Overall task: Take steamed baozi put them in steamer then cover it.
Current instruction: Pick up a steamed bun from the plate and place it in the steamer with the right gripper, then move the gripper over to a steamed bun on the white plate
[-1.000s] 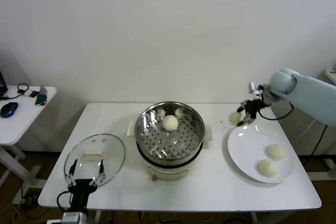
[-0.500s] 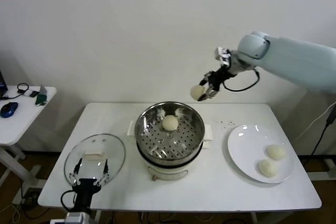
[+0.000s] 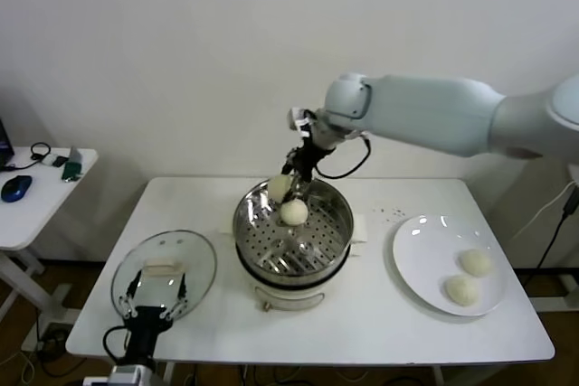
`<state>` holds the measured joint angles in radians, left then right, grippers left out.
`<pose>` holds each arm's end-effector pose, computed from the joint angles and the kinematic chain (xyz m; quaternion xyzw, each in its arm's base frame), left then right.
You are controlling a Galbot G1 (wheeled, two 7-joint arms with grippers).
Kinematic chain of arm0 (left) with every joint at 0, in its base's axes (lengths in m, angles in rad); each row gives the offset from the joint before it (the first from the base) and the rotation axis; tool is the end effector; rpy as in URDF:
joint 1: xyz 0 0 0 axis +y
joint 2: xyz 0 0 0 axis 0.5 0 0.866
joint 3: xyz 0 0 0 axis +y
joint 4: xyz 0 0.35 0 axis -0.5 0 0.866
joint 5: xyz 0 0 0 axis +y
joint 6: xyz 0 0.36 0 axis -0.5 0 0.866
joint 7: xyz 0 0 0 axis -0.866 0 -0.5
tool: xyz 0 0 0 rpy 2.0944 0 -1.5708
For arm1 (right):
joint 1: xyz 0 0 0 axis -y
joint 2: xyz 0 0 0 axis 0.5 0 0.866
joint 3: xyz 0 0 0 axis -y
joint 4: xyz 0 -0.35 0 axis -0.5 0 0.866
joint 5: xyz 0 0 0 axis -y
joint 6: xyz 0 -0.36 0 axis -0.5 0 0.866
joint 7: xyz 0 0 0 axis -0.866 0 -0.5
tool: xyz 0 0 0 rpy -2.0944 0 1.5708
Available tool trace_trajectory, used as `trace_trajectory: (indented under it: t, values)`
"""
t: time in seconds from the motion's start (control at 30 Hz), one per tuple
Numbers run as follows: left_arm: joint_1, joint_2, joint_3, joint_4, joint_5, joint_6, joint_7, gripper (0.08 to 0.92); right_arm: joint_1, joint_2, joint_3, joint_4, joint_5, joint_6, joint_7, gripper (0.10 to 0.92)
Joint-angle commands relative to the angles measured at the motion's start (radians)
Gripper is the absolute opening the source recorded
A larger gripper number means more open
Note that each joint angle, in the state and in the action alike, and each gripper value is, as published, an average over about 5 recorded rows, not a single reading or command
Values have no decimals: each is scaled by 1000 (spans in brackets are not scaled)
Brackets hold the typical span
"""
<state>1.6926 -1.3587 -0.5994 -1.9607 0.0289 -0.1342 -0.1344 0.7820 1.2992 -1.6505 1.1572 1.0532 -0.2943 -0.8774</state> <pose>0.1431 0.0695 -0.3620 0.0369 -0.9901 -0.1266 0.0477 0.5789 0.1288 -0.0404 0.6089 -0.5703 0.4499 0.3187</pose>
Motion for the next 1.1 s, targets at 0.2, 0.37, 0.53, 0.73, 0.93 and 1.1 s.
trace_trajectory:
  t: [0.2,0.37,0.53,0.73,0.93,1.1]
  values:
    - [-11,26,7,6,-12,0,1,823,-76,138,-92,1,28,-11,39,662]
    - [-12,26,7,7,-12,1,1,823,-83,143,-104,0,22,-10,40,662]
    - [-11,26,5,10,-12,0,1,823,-91,147,-102,-11,11,-14,48,669]
    - [-13,28,3,11,-13,0,0,823,-89,146,-97,-23,-2,-22,52,775]
    - [-16,27,1,9,-13,4,-1,823,-61,114,-84,-5,-8,-21,26,821]
    - [-19,30,1,8,-13,6,-2,823,26,32,-83,44,-16,6,-51,823]
